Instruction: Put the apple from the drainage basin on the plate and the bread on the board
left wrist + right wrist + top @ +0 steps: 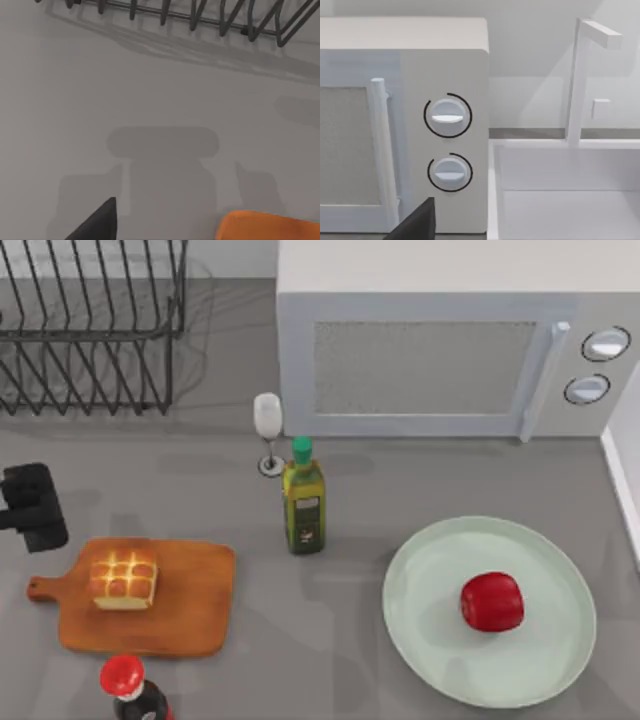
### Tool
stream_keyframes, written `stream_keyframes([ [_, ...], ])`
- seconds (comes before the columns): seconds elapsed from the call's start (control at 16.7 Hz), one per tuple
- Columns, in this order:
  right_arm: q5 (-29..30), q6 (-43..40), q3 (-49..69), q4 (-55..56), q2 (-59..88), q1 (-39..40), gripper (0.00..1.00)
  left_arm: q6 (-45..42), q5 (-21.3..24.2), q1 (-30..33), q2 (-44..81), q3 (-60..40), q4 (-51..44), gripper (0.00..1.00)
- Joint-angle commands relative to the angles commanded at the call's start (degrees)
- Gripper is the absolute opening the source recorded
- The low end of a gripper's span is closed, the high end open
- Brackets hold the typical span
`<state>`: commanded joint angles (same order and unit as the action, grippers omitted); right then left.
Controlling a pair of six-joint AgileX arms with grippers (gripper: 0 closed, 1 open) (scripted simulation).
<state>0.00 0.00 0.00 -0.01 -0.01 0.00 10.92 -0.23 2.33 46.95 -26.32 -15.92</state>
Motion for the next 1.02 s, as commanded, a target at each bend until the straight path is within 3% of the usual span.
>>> stream_keyframes([
  [0.6,0.0,0.0,0.0,0.0,0.0,0.0,1.0,-8.82,0.37,-1.86,-39.57,23.28,12.32,1.0],
  [1.02,0.0,0.0,0.0,0.0,0.0,0.0,1.0,-10.92,0.23,-2.33,-46.95,26.32,15.93,1.0],
])
